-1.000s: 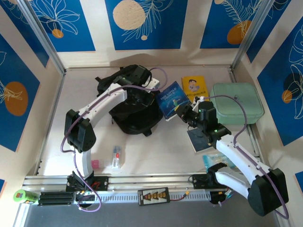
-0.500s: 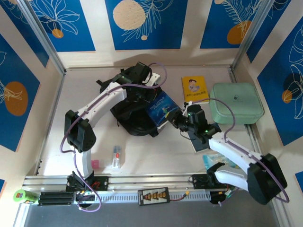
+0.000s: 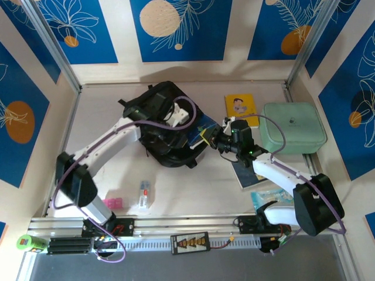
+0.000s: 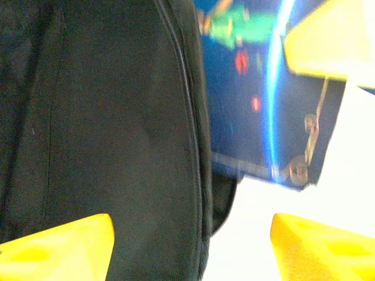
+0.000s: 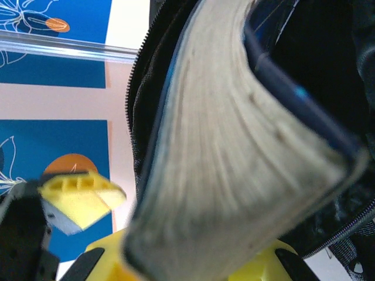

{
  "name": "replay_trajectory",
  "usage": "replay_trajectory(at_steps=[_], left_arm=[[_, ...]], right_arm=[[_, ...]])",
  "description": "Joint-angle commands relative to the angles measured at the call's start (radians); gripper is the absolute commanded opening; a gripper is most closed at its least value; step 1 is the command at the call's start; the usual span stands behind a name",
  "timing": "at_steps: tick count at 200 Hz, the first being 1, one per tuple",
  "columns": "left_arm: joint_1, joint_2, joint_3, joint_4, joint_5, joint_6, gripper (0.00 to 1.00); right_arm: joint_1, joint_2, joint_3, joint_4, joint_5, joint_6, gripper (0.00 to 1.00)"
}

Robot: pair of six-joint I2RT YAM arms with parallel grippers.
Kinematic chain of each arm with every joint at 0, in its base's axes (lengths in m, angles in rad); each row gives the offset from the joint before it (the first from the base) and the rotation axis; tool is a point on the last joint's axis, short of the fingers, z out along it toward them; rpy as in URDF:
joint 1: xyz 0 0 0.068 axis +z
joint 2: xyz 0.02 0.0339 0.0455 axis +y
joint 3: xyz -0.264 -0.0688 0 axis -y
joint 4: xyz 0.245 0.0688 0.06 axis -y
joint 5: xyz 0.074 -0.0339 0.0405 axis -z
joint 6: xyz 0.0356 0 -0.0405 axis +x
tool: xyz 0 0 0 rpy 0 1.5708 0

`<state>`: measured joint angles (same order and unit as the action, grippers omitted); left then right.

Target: Pack books, pencil case, and school supplies into a backpack

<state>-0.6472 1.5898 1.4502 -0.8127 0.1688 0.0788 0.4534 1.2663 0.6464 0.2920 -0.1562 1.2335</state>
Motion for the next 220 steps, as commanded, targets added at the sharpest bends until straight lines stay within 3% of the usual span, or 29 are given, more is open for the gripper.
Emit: replay_trajectory(at_steps=[1, 43, 74, 133, 166, 178, 220], left_arm=[[0.006, -0.074, -0.107, 0.033, -0.041, 0.075, 0.74], [0.005, -0.110, -0.215, 0.155, -0.079, 0.069, 0.76], [0.004, -0.031, -0.176, 0.189, -0.191, 0.070, 0.72], [0.000, 0.020, -0.102, 0.147, -0.196, 0.091, 0.33], [0.000, -0.026, -0.082, 0.173, -0.267, 0.076, 0.14], [0.000, -0.048, -0.071, 0.190, -0.303, 0.065, 0.00], [0.000, -0.123, -0.056, 0.295, -0.414, 0.031, 0.00]], right_arm=[[-0.013, -0.033, 0.043, 0.112, -0.044, 0.009, 0.01], [-0.018, -0.015, 0.060, 0.114, -0.061, 0.020, 0.01], [-0.018, -0.012, 0.062, 0.122, -0.068, 0.030, 0.01], [-0.033, -0.048, 0.036, 0.090, -0.043, 0.011, 0.01], [-0.044, -0.065, 0.022, 0.025, -0.037, -0.021, 0.01], [-0.044, -0.074, 0.011, -0.002, -0.037, -0.035, 0.01], [-0.024, -0.121, 0.003, -0.117, -0.043, -0.116, 0.01]])
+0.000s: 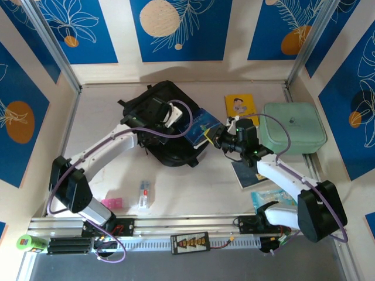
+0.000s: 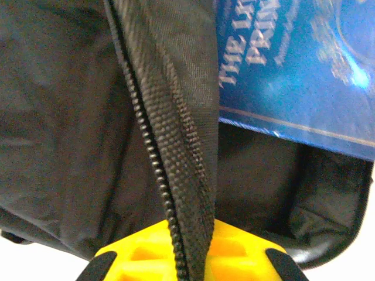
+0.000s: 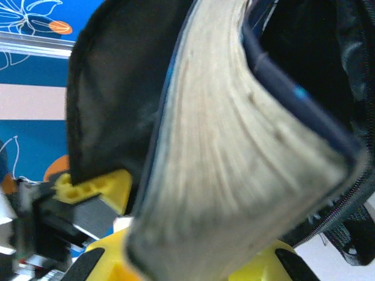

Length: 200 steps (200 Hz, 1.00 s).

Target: Pack books, pencil case, and school supplies into a backpack

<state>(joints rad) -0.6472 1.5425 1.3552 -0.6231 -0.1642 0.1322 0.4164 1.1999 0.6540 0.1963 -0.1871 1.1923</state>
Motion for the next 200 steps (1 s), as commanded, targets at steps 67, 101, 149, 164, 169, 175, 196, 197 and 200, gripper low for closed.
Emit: replay_trajectory(at_steps=[67, 101, 149, 164, 169, 175, 196, 197, 200], left_arm=[[0.000, -0.168, -0.038, 0.387, -0.046, -0.001, 0.00], [0.000, -0.160, -0.026, 0.385, -0.026, -0.015, 0.00], [0.001, -0.168, -0.055, 0.378, -0.017, -0.046, 0.00], [0.001, -0.164, -0.065, 0.365, -0.018, -0.055, 0.00], [0.000, -0.159, -0.066, 0.361, -0.017, -0.062, 0.00], [0.000, -0.155, -0.069, 0.354, -0.016, -0.071, 0.00], [0.000, -0.134, -0.067, 0.328, -0.001, -0.102, 0.00], [0.001, -0.134, -0.066, 0.326, 0.000, -0.105, 0.00], [0.001, -0.129, -0.063, 0.321, 0.004, -0.110, 0.00]], right_arm=[[0.035, 0.079, 0.027, 0.128, -0.135, 0.005, 0.01], [0.043, 0.173, 0.093, 0.224, -0.150, 0.053, 0.01], [0.042, 0.200, 0.104, 0.282, -0.069, 0.088, 0.01], [0.039, 0.179, 0.082, 0.290, -0.032, 0.093, 0.01], [0.037, 0.171, 0.074, 0.293, -0.020, 0.094, 0.01], [0.035, 0.159, 0.065, 0.296, -0.009, 0.095, 0.01], [0.028, 0.119, 0.034, 0.293, 0.027, 0.101, 0.01], [0.028, 0.118, 0.032, 0.292, 0.029, 0.101, 0.01], [0.028, 0.111, 0.030, 0.291, 0.034, 0.103, 0.01]])
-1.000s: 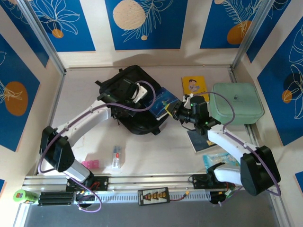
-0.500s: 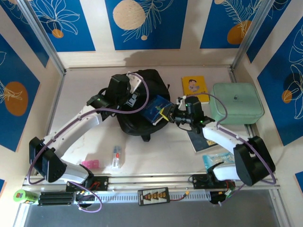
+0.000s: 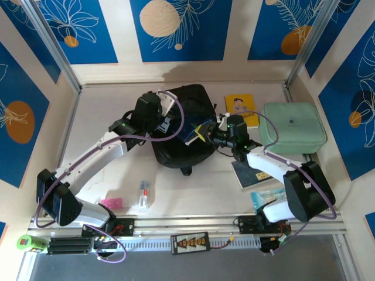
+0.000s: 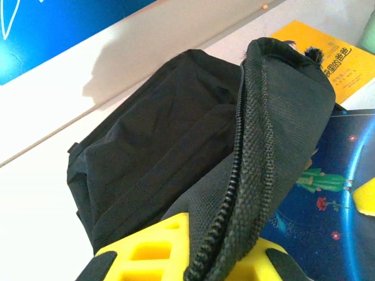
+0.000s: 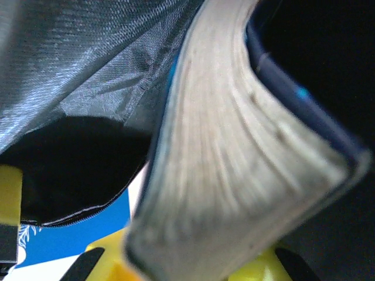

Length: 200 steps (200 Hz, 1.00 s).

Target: Pack books, pencil case, and school supplies into a backpack

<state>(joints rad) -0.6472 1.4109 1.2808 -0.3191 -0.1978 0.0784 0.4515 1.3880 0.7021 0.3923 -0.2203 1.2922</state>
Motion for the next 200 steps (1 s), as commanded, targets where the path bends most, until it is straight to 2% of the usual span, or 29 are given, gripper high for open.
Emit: replay_trajectory(at_steps=[1, 38, 67, 101, 137, 200], left_arm=[[0.001, 0.004, 0.012, 0.016, 0.038, -0.057, 0.00], [-0.001, 0.051, 0.068, -0.021, 0.094, -0.118, 0.00], [-0.004, 0.076, 0.118, -0.039, 0.130, -0.179, 0.00], [-0.003, 0.097, 0.189, -0.090, 0.065, -0.234, 0.00], [-0.003, 0.097, 0.220, -0.096, 0.104, -0.250, 0.00], [-0.003, 0.115, 0.216, -0.058, 0.153, -0.241, 0.00]], right_arm=[[-0.008, -0.078, -0.019, 0.094, 0.068, 0.003, 0.01], [-0.007, -0.112, -0.039, 0.086, 0.107, 0.007, 0.01], [-0.001, -0.075, -0.016, 0.105, 0.130, 0.001, 0.01], [-0.014, 0.074, 0.104, 0.114, 0.119, -0.040, 0.01], [0.005, 0.251, 0.217, 0.146, 0.070, -0.018, 0.01], [0.056, 0.464, 0.296, 0.144, 0.181, 0.107, 0.02]])
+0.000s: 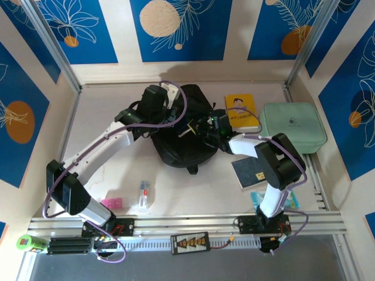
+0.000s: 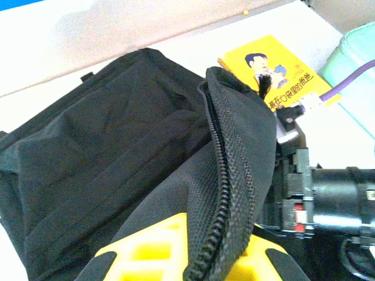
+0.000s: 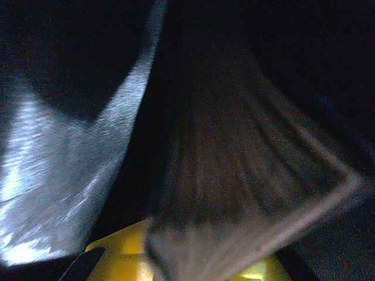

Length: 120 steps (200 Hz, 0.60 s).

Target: Pack books, pencil case, and school supplies into a backpack

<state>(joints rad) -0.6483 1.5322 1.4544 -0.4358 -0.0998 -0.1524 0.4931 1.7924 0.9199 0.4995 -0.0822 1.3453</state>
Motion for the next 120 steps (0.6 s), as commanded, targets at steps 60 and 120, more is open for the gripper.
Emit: replay_trajectory(at_steps=[60, 120], left_arm=[[0.007, 0.029, 0.045, 0.005, -0.005, -0.001, 0.00], [0.063, 0.097, -0.049, 0.013, -0.040, -0.022, 0.00]], right_arm=[[0.032, 0.184, 0.216, -0.043, 0.017, 0.058, 0.31], [0.053, -0.121, 0.099, -0.375, 0.015, -0.055, 0.62]])
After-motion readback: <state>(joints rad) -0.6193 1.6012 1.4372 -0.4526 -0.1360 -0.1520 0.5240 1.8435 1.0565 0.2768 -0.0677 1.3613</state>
